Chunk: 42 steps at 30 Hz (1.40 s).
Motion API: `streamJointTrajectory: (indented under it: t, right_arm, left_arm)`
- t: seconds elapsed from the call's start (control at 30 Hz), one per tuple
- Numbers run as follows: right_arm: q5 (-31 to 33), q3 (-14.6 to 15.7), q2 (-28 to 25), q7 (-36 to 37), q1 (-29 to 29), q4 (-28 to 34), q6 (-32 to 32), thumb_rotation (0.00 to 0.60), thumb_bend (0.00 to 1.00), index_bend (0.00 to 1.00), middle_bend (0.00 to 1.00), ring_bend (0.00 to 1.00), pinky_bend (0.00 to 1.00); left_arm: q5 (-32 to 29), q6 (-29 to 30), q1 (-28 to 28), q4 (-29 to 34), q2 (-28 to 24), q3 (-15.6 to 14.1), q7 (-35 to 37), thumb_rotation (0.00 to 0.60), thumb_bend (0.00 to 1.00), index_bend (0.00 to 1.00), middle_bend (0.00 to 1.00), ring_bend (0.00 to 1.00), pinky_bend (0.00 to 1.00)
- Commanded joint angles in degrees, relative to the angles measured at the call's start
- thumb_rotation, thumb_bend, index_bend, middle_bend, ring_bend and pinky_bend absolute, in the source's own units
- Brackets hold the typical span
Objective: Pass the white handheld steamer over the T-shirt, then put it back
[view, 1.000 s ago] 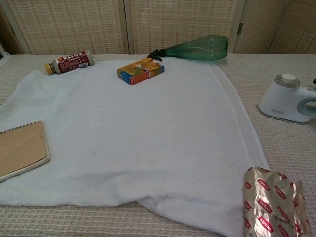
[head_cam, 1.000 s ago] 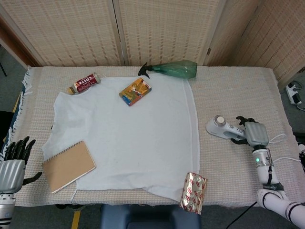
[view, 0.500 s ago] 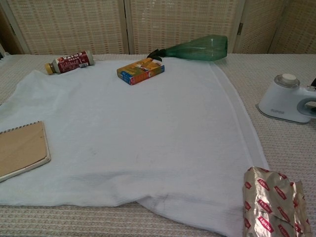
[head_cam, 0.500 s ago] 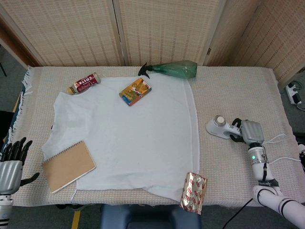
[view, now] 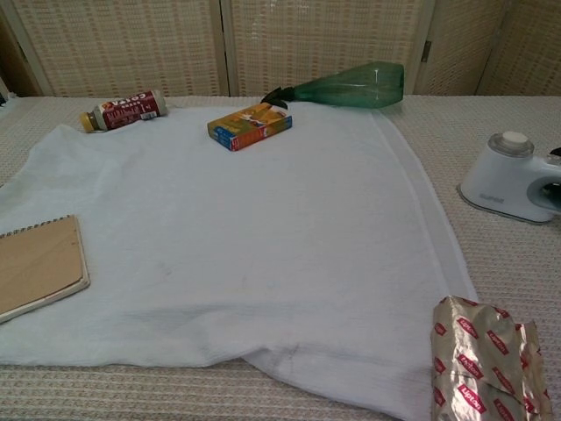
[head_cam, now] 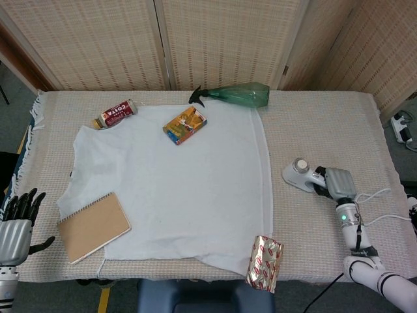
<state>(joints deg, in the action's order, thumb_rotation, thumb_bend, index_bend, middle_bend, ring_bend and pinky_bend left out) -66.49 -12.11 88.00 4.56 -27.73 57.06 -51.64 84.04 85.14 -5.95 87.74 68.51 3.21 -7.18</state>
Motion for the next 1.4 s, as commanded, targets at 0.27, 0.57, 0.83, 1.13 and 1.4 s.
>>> streamJointTrajectory:
  t: [0.27, 0.57, 0.83, 1.13, 1.4]
  right_arm:
    - [-7.8, 2.1, 2.8, 18.8, 1.6, -4.4, -3.2, 0.600, 0.74, 0.71, 0.85, 0.74, 0.97]
    - [-13.3, 2.8, -1.6, 27.0, 2.1, 0.7, -8.7, 0.600, 0.79, 0.74, 0.88, 0.78, 1.00]
    - [-9.8, -0.7, -12.8, 14.5, -2.8, 18.4, -2.4, 0.600, 0.80, 0.72, 0.88, 0.78, 1.00]
    - [1.2, -4.7, -15.8, -2.3, -9.2, 30.2, 2.8, 0.600, 0.81, 0.71, 0.88, 0.78, 1.00]
    - [8.6, -4.4, -12.2, -11.9, -13.4, 31.3, 3.1, 0.600, 0.83, 0.71, 0.88, 0.78, 1.00]
  left_arm:
    - [2.4, -0.5, -1.9, -1.5, 1.4, 0.7, 3.4, 0.600, 0.12, 0.10, 0.09, 0.05, 0.03]
    - [7.8, -1.8, -8.1, -3.7, 2.1, 3.2, 9.2, 0.600, 0.27, 0.22, 0.23, 0.18, 0.11]
    - [12.7, -9.2, -17.4, -1.7, 2.0, 4.4, 14.6, 0.600, 0.51, 0.31, 0.28, 0.23, 0.15]
    - [6.4, -31.7, -30.3, 3.0, 3.9, 4.8, 21.0, 0.411, 0.55, 0.32, 0.24, 0.15, 0.00]
    - [-2.2, -43.4, -35.8, 1.2, 7.4, 4.0, 10.5, 0.376, 0.47, 0.20, 0.14, 0.03, 0.00]
